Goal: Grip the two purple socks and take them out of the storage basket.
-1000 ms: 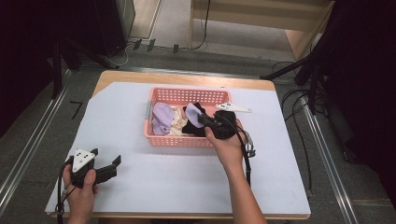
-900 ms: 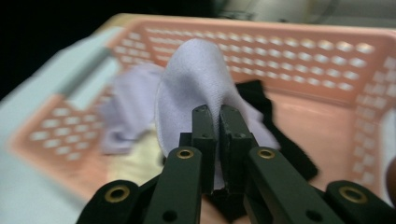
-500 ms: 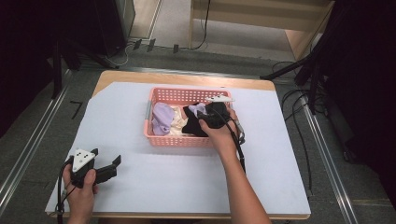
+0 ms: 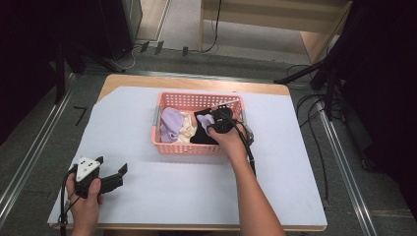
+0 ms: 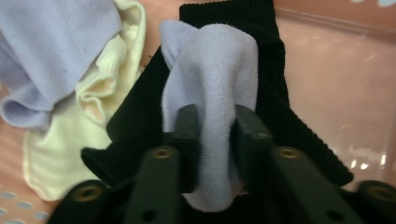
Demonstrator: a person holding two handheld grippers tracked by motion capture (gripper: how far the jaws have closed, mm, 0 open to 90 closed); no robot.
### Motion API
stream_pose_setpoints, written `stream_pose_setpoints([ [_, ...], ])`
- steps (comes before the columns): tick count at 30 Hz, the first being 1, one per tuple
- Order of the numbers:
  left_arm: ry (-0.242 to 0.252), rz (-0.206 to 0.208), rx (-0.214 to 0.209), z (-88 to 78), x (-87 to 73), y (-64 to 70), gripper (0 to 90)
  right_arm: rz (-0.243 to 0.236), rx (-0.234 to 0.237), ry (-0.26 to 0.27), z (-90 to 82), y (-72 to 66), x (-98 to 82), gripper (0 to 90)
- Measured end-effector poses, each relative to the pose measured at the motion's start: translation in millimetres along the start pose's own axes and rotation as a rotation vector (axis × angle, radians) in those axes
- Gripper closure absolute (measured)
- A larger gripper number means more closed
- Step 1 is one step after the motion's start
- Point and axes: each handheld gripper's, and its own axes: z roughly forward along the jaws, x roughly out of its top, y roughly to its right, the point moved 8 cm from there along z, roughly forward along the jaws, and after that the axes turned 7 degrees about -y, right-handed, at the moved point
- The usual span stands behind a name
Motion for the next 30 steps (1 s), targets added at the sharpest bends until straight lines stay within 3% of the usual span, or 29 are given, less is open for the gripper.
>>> stream_pose_setpoints([
  [3, -0.002, -0.001, -0.003, -0.2, -0.1, -0.1, 13.4, 0.005, 0.005, 0.037, -4.9, -0.4, 1.2, 83.3],
  [4, -0.002, -0.001, -0.004, -0.1, 0.0, -0.1, 13.3, 0.018, 0.037, 0.109, -13.9, 0.0, 4.3, 83.9],
  [7, -0.004, -0.002, -0.005, 0.2, 0.0, 0.0, 13.4, 0.057, 0.103, 0.232, -29.9, 1.9, 7.6, 84.2],
  [14, -0.007, 0.0, -0.003, 0.5, -0.1, 0.0, 13.4, 0.037, 0.159, 0.463, -54.9, 9.6, 5.9, 84.4],
  [15, -0.007, 0.0, -0.003, 0.5, -0.1, 0.0, 13.4, 0.037, 0.159, 0.463, -54.9, 9.6, 5.9, 84.4],
  [16, -0.007, 0.001, 0.0, 0.6, -0.1, 0.1, 13.4, 0.015, 0.136, 0.522, -60.9, 12.8, 4.2, 84.3],
  [17, -0.007, 0.001, 0.0, 0.6, -0.1, 0.1, 13.4, 0.015, 0.136, 0.522, -60.9, 12.8, 4.2, 84.3],
  [20, -0.005, 0.0, 0.002, 0.6, 0.0, 0.2, 13.4, -0.02, 0.112, 0.619, -70.5, 18.4, 1.6, 84.3],
  [21, -0.005, 0.0, 0.002, 0.6, 0.0, 0.2, 13.4, -0.02, 0.112, 0.619, -70.5, 18.4, 1.6, 84.3],
  [23, -0.005, 0.0, 0.002, 0.6, 0.0, 0.1, 13.4, -0.028, 0.082, 0.687, -78.3, 25.1, -0.5, 84.2],
  [24, -0.005, 0.0, 0.002, 0.6, 0.0, 0.1, 13.4, -0.028, 0.082, 0.687, -78.3, 25.1, -0.5, 84.2],
  [30, -0.006, 0.0, 0.003, 0.3, -0.1, 0.1, 13.3, 0.037, 0.006, 0.762, -94.6, 50.2, -9.2, 84.2],
])
